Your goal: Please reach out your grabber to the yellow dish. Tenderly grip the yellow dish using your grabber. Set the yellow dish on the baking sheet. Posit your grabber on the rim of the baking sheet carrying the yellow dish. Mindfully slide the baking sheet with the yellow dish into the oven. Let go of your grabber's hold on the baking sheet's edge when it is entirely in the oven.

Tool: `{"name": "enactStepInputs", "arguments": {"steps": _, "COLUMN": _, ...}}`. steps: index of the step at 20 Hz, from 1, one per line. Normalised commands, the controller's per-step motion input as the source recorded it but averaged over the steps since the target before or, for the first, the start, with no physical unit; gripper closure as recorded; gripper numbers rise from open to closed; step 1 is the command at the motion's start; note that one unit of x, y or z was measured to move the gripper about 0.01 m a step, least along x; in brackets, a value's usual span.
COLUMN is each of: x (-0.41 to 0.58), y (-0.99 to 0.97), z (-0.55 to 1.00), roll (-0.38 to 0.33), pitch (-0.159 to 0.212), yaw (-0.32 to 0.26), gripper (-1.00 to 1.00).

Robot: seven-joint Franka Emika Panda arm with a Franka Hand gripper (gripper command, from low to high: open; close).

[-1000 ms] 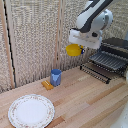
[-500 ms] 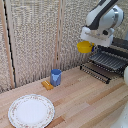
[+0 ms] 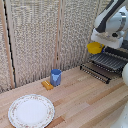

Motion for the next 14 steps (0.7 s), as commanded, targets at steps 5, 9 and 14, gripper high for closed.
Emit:
{"name": "enactStepInputs", "arguments": {"steps": 5, "x": 0.099, "y": -0.75, "z": 0.32, "roll": 0.045, "pitch": -0.002, "yaw": -0.117, "gripper": 1.00}}
{"name": "enactStepInputs", "arguments": {"steps": 9, "x": 0.095, "y": -0.71, "z": 0.42, "roll": 0.063, "pitch": 0.000, "yaw": -0.113, "gripper": 1.00}}
{"name": "enactStepInputs", "arguments": {"steps": 14, "x": 0.049, "y": -0.62, "z": 0.07, "roll": 0.042, "pitch": 0.003, "yaw": -0.050, "gripper": 1.00}}
